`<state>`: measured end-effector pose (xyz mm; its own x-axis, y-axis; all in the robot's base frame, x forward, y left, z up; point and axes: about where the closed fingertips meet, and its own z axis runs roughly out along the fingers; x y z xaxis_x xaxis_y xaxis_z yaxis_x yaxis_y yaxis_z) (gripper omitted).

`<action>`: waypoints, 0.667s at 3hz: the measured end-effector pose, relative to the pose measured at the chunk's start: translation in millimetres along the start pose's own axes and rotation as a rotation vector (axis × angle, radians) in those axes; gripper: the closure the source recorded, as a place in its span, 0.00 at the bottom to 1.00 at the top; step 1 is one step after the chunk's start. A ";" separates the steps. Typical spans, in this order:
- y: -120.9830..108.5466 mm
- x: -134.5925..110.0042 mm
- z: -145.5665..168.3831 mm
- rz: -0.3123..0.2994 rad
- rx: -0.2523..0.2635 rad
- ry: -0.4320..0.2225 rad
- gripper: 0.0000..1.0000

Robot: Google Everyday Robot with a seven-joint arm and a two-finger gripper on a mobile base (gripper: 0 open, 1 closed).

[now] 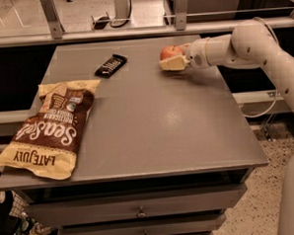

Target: Pick apple

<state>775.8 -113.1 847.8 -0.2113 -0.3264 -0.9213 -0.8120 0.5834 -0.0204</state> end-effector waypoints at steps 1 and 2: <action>0.0 -0.6 -0.3 0.000 0.000 0.000 1.00; 0.0 -1.1 -0.5 0.000 0.000 0.000 1.00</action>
Offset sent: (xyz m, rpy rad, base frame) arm -0.0359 0.0105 0.1202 -0.1805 -0.2953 0.0341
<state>775.7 -113.1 848.9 -0.2110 -0.3266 -0.9213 -0.8120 0.5833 -0.0208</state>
